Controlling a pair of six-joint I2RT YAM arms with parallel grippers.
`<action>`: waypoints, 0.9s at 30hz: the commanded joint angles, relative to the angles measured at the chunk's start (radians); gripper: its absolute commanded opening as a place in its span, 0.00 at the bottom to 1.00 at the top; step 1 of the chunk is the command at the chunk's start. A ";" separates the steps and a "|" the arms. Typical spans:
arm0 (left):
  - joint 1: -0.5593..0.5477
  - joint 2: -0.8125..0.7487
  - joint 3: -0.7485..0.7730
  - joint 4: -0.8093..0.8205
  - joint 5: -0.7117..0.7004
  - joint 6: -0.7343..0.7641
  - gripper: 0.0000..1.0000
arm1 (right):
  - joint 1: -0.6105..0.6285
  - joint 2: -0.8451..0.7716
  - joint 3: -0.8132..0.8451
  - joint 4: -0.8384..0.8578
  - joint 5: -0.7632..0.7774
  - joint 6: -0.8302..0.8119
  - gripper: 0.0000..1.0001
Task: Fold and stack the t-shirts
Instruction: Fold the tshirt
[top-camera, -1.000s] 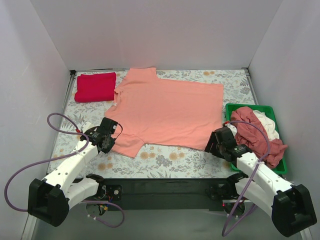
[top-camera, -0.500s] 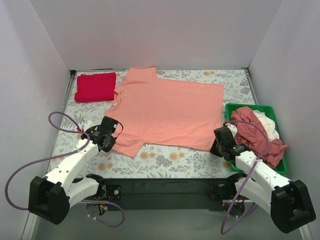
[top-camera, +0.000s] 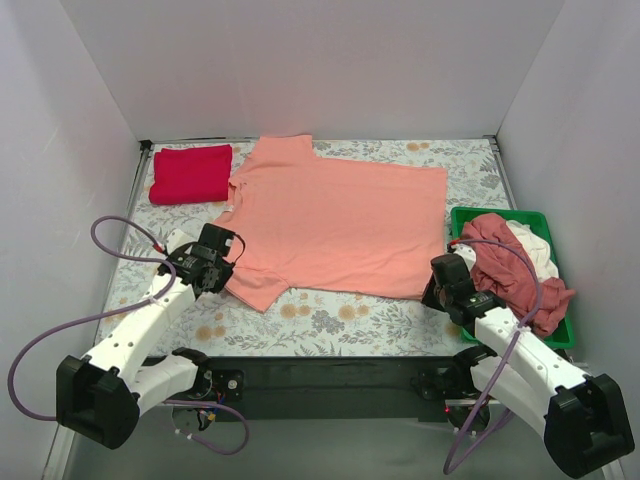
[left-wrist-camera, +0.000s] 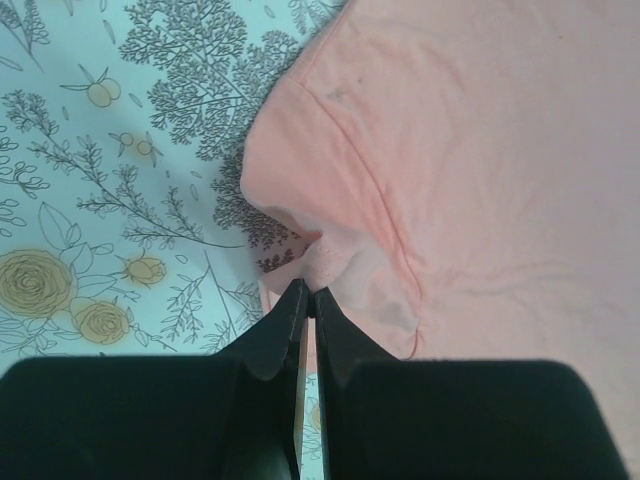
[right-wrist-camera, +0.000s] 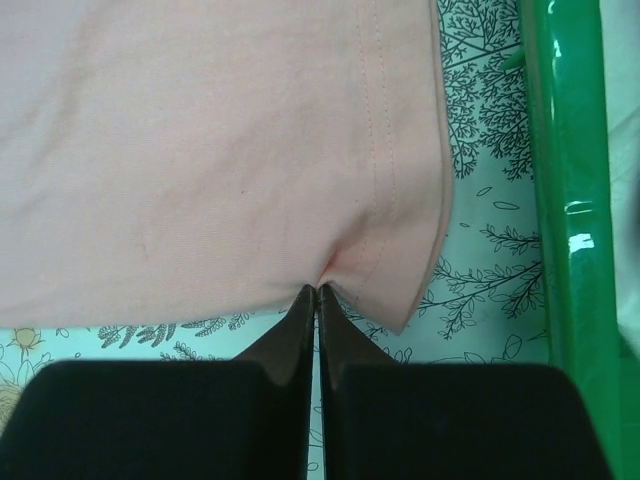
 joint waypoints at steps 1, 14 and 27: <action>0.007 -0.002 0.055 0.042 0.002 0.021 0.00 | 0.000 -0.020 0.051 0.003 0.044 -0.047 0.01; 0.007 0.087 0.213 0.126 -0.012 0.052 0.00 | 0.000 0.075 0.186 0.002 0.139 -0.145 0.01; 0.007 0.274 0.406 0.212 -0.069 0.106 0.00 | -0.056 0.221 0.366 0.026 0.172 -0.260 0.01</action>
